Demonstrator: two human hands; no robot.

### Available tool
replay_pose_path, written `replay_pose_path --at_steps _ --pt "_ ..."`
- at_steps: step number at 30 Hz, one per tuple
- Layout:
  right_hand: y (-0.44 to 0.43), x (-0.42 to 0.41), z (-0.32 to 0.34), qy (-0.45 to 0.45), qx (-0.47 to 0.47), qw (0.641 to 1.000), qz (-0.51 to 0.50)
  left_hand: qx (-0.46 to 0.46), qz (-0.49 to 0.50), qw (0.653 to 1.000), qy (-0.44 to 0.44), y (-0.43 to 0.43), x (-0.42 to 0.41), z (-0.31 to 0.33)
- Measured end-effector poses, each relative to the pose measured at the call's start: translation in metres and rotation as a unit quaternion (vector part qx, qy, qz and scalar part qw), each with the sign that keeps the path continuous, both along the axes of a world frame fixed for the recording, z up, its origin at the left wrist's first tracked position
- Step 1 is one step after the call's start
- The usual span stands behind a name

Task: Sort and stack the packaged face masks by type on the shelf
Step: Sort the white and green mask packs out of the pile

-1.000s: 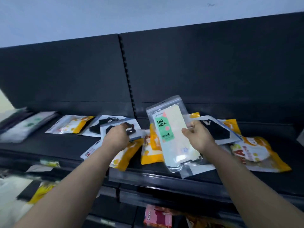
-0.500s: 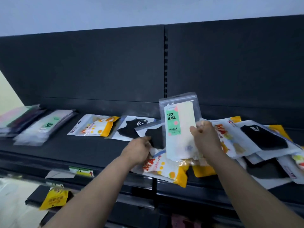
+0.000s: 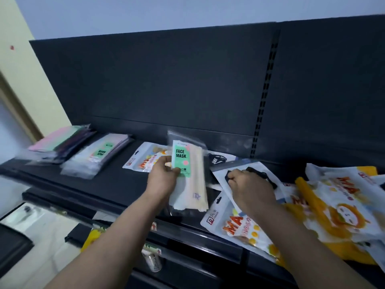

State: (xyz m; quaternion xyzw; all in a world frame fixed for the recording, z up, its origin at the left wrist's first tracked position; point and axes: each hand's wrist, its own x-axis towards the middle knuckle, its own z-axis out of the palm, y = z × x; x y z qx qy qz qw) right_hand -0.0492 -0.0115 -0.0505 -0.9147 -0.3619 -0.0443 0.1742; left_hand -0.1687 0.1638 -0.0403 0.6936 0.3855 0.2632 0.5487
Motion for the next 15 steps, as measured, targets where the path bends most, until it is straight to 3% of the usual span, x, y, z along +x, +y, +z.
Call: replay_pose_path --at_steps 2,6,15 --pt "0.008 0.003 -0.005 -0.087 -0.043 0.995 0.033 0.052 0.048 0.997 0.012 0.013 -0.004 0.004" --pt "0.026 0.018 -0.003 -0.052 -0.075 0.994 0.067 0.201 0.101 0.967 0.121 0.045 -0.010 0.018" --pt "0.104 -0.003 -0.016 0.060 -0.135 0.961 0.235 0.248 0.151 0.949 0.123 0.090 -0.005 0.029"
